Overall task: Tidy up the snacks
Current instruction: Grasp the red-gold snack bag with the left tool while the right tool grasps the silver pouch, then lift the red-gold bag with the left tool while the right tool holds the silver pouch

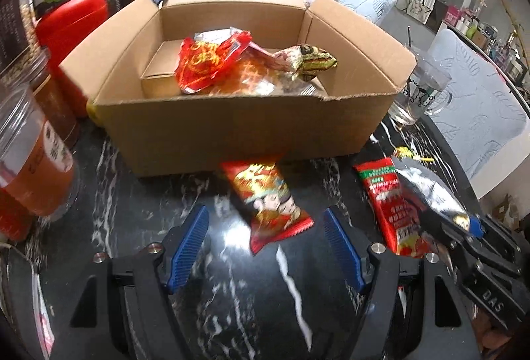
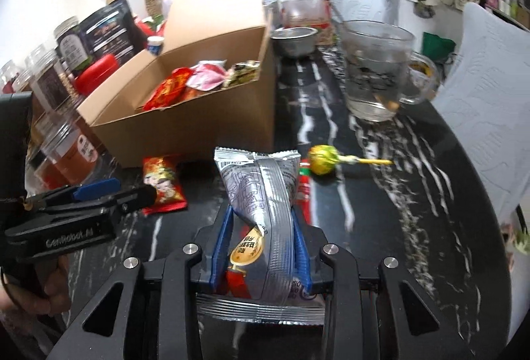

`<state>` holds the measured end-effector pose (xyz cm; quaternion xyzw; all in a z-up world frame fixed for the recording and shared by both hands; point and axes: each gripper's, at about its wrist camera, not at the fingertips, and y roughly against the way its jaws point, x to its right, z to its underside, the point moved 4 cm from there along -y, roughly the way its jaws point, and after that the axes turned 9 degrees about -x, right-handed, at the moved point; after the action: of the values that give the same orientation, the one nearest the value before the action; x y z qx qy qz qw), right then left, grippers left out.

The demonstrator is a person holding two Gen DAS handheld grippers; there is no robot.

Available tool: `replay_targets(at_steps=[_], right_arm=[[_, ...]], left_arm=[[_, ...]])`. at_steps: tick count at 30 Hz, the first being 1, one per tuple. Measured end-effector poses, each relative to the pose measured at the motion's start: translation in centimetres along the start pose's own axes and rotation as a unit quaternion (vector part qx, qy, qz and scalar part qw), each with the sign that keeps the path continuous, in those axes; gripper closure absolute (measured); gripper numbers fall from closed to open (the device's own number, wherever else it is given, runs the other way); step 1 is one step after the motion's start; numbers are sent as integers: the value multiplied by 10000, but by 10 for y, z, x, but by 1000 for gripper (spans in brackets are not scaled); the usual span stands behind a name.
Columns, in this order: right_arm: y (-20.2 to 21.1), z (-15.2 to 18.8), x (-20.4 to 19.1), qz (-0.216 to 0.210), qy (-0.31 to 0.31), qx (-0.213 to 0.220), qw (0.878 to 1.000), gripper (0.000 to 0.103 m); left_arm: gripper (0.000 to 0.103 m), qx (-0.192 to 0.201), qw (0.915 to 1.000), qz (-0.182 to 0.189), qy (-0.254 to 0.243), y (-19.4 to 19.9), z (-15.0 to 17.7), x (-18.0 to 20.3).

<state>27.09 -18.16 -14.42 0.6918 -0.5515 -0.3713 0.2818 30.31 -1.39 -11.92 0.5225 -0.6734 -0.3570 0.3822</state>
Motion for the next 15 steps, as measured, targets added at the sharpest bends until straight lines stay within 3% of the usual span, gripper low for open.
replay_targets(at_steps=[5, 7, 11, 15], right_arm=[[3, 2, 10, -2, -80, 8, 10000, 69], [4, 3, 12, -7, -101, 20, 9999, 69], [4, 4, 15, -21, -117, 18, 9999, 69], [6, 8, 14, -27, -89, 4, 10000, 69]], left_arm=[[32, -44, 9999, -117, 17, -14, -7, 2], [40, -60, 9999, -131, 78, -17, -9, 0], [68, -123, 9998, -80, 105, -23, -9, -3], [70, -137, 9999, -55, -79, -20, -4, 1]])
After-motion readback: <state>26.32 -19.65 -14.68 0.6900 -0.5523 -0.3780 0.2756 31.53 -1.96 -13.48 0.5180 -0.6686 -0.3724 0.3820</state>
